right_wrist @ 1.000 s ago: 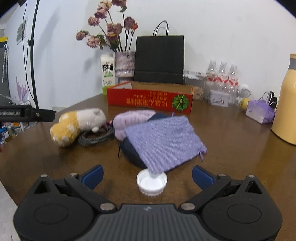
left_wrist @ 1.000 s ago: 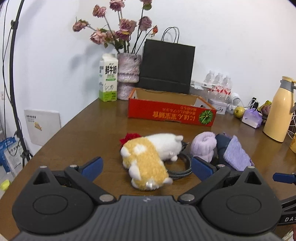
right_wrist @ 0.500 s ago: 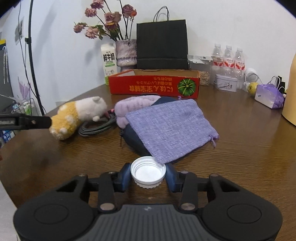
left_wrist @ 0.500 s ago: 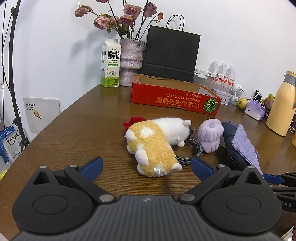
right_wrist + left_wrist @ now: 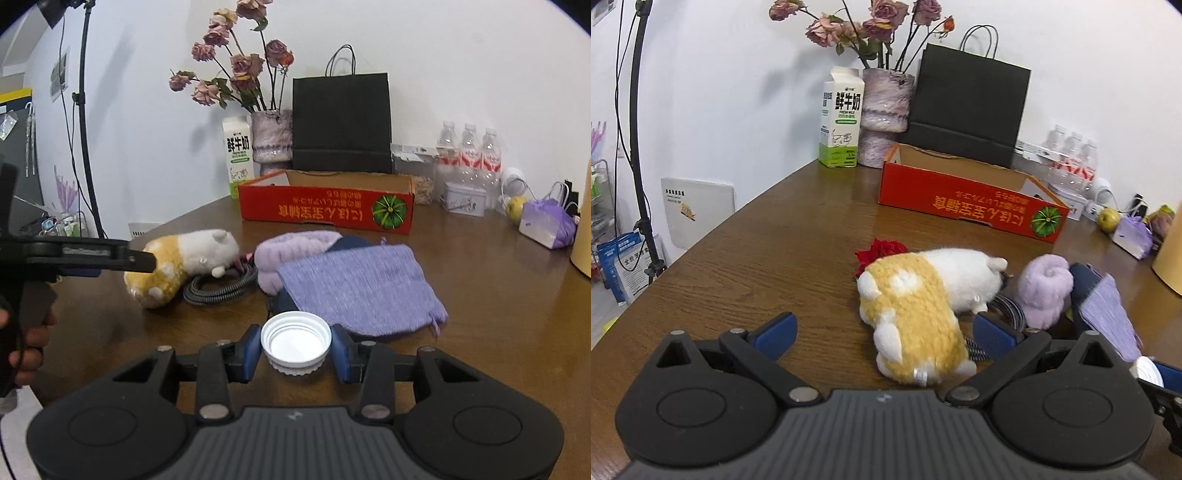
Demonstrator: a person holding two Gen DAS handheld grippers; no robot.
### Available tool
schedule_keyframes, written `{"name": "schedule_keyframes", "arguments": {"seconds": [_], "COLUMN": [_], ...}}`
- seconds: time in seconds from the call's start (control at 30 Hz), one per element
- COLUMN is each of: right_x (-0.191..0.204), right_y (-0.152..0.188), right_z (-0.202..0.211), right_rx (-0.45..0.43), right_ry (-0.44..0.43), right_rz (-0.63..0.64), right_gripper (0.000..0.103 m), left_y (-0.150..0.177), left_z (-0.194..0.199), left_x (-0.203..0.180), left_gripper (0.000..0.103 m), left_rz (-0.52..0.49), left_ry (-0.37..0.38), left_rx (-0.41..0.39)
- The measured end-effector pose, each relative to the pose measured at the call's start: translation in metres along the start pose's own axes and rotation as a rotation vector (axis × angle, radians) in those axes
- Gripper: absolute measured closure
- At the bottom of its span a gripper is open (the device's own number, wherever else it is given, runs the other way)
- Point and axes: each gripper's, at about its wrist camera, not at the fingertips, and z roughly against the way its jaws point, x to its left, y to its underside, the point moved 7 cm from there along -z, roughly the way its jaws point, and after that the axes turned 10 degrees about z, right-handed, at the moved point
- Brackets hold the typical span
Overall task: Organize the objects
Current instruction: 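Grasp the yellow-white plush toy with the left tool while the right tool holds the cap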
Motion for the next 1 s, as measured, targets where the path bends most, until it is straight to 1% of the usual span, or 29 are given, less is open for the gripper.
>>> {"name": "schedule_keyframes", "arguments": {"seconds": [0.13,0.3,0.37,0.47,0.53,0.57,0.6,0.63,0.73,1.0], "right_x": [0.002,-0.004,-0.005,-0.008,-0.009,-0.010,-0.010,-0.011,-0.012,-0.012], "right_y": [-0.008,-0.015,-0.017,-0.018,-0.018,-0.017,-0.017,-0.017,-0.016,-0.016], "right_z": [0.000,-0.003,-0.004,-0.007,-0.009,-0.010,-0.011,-0.012,-0.014,-0.018], "right_rx": [-0.027,-0.042,-0.046,-0.045,-0.043,-0.041,-0.040,-0.039,-0.036,-0.035], "right_ry": [-0.009,0.012,0.018,0.023,0.024,0.024,0.024,0.024,0.025,0.021], "right_rz": [0.008,0.000,-0.004,-0.008,-0.011,-0.013,-0.015,-0.017,-0.021,-0.022], "right_gripper": [0.064,0.064,0.064,0.064,0.064,0.064,0.064,0.064,0.064,0.064], "left_y": [-0.001,-0.001,0.001,0.004,0.007,0.008,0.009,0.010,0.012,0.012], "left_z": [-0.013,-0.028,-0.031,-0.034,-0.036,-0.037,-0.037,-0.036,-0.030,-0.011], "left_x": [-0.003,-0.005,-0.004,-0.005,-0.005,-0.004,-0.004,-0.004,-0.004,-0.001], "left_gripper": [0.000,0.000,0.002,0.009,0.027,0.034,0.054,0.053,0.054,0.054], "left_rz": [-0.004,0.018,0.035,0.042,0.043,0.052,0.066,0.077,0.051,0.012], "left_ry": [-0.037,-0.078,-0.075,-0.059,-0.047,-0.028,0.003,0.024,0.041,0.065], "left_rx": [0.004,0.010,0.018,0.040,0.058,0.071,0.080,0.083,0.068,0.033]}}
